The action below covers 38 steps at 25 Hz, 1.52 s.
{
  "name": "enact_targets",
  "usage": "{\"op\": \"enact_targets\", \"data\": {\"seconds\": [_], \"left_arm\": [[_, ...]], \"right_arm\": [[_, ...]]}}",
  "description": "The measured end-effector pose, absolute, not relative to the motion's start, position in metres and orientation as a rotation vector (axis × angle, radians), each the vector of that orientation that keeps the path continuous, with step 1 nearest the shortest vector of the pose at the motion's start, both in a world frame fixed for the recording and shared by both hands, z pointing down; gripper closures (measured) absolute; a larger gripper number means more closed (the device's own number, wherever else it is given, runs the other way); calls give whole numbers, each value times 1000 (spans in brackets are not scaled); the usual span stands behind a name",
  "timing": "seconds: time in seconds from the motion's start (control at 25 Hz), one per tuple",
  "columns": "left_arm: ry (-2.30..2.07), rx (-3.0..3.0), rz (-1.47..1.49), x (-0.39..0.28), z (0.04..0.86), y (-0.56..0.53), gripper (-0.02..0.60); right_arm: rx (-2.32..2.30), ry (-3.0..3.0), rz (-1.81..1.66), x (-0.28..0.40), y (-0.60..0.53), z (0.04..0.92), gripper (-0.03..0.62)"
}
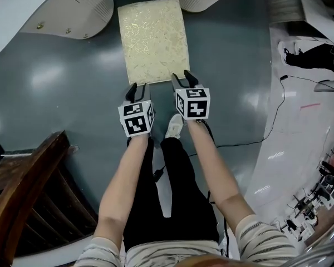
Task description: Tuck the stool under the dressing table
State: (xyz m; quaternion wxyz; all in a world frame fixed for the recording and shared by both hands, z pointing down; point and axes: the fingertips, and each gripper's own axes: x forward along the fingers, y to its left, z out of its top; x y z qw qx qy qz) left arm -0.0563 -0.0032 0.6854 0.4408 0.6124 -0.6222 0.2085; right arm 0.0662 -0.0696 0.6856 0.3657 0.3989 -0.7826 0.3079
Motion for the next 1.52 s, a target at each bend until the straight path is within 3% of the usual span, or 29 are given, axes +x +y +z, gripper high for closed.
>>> {"op": "enact_targets", "data": {"seconds": [0.56,1.52], "left_arm": [[-1521,1469,632,-71,737,-3,459],[-1555,1474,621,-77,756,-13,454]], "right_arm": [[1038,-1891,825,91,-81,743,413],[1028,-1943,819,88,-91,751,404]]}}
